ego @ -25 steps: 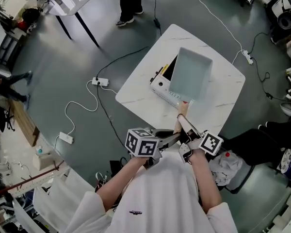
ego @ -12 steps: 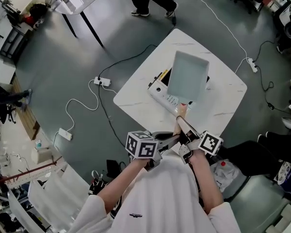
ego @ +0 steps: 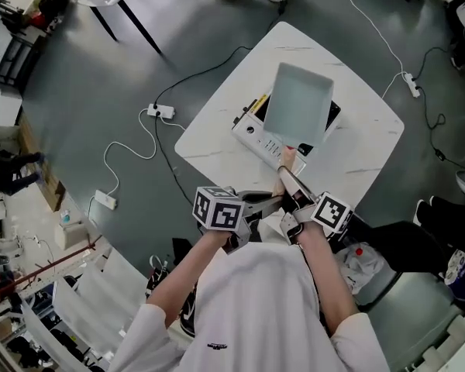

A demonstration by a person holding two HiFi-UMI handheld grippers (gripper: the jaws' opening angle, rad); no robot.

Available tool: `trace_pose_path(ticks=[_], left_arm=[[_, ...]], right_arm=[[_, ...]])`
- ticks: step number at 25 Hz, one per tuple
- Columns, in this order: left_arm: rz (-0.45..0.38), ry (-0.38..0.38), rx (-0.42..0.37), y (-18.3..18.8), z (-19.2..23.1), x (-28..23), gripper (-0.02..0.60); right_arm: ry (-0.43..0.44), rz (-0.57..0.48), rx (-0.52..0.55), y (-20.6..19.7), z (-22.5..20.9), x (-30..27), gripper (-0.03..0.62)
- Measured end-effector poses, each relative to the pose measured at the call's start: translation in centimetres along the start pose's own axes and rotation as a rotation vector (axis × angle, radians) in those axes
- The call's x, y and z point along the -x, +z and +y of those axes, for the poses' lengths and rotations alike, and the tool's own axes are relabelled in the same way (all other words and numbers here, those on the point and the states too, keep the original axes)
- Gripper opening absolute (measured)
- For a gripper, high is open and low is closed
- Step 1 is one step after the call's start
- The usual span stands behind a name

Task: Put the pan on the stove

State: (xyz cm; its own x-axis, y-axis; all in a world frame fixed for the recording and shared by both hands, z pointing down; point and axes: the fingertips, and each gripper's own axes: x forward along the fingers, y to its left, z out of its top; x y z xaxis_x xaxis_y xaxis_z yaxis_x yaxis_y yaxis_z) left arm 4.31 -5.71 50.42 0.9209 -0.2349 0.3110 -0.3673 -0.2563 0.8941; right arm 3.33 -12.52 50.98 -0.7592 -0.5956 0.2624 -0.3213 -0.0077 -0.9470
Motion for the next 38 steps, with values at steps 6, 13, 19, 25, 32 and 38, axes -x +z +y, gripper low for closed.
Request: trace_pose_path(ticks=[6, 13, 19, 25, 32, 38], left_arm=[[0.066, -0.015, -0.013, 1.0, 2.8, -0.2, 0.091], [0.135, -0.066, -0.009, 1.5, 5.9, -0.5, 0.091], [0.174, -0.081, -0.017, 1.9, 7.6, -0.7, 0.091], [0.215, -0.112, 0.004, 2.6, 8.9, -0.5, 0.091], [0.261, -0.125, 0.004, 2.9, 10.6, -0.1, 0.091], [0.296, -0.091, 0.017, 2.2, 12.2, -0.4, 0.091]], right_arm=[[-0.014, -0.055, -0.035, 0.6, -2.1, -2.0, 0.112], [-0.061, -0.097, -0.048, 0.9, -4.5, -3.8, 0.111], [-0.08, -0.126, -0.055, 1.2, -5.9, -4.9, 0.112], [-0.097, -0.153, -0.077, 1.4, -6.6, -6.1, 0.112], [-0.116, -0.181, -0.111, 1.2, -7.7, -7.2, 0.112], [-0.143, -0.181, -0.111, 0.7, -8.9, -7.6, 0.106]])
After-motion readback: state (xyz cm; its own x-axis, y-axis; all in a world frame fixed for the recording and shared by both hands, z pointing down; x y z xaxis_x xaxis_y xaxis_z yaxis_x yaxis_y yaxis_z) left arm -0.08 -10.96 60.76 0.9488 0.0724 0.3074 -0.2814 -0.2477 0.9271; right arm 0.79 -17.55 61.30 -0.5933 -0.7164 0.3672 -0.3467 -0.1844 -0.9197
